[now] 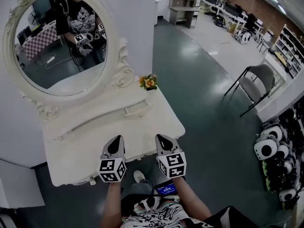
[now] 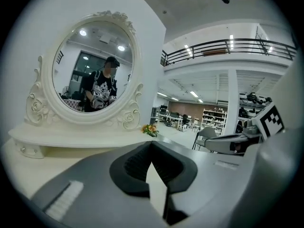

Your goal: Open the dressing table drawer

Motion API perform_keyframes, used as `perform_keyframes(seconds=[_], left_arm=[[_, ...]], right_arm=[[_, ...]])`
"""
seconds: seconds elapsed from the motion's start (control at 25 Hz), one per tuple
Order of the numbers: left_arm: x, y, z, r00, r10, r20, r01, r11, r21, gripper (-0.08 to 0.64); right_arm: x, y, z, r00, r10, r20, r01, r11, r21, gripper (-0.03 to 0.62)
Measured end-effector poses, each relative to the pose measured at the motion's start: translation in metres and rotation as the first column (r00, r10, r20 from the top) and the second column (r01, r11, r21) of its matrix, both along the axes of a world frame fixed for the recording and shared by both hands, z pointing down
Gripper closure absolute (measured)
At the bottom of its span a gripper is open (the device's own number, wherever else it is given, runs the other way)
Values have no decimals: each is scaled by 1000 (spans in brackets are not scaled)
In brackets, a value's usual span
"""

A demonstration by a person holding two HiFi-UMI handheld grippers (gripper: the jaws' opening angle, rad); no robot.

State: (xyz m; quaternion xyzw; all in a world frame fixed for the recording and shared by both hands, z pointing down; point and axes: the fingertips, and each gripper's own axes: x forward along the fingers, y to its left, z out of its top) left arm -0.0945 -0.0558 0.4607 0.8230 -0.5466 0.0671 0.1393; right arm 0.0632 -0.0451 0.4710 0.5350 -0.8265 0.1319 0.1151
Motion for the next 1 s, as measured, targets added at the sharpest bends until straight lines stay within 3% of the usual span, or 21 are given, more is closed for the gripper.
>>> perform_keyframes(seconds=[0.28, 1.0], left_arm=[[7, 21, -8, 1000, -10, -6, 10, 1000, 19, 558], [9, 29, -3, 1000, -2, -11, 2, 1000, 8, 558]], right_arm=[[7, 25, -3, 1000, -19, -21, 19, 1000, 2, 591], [4, 27, 7, 999, -45, -25, 44, 999, -23, 591]])
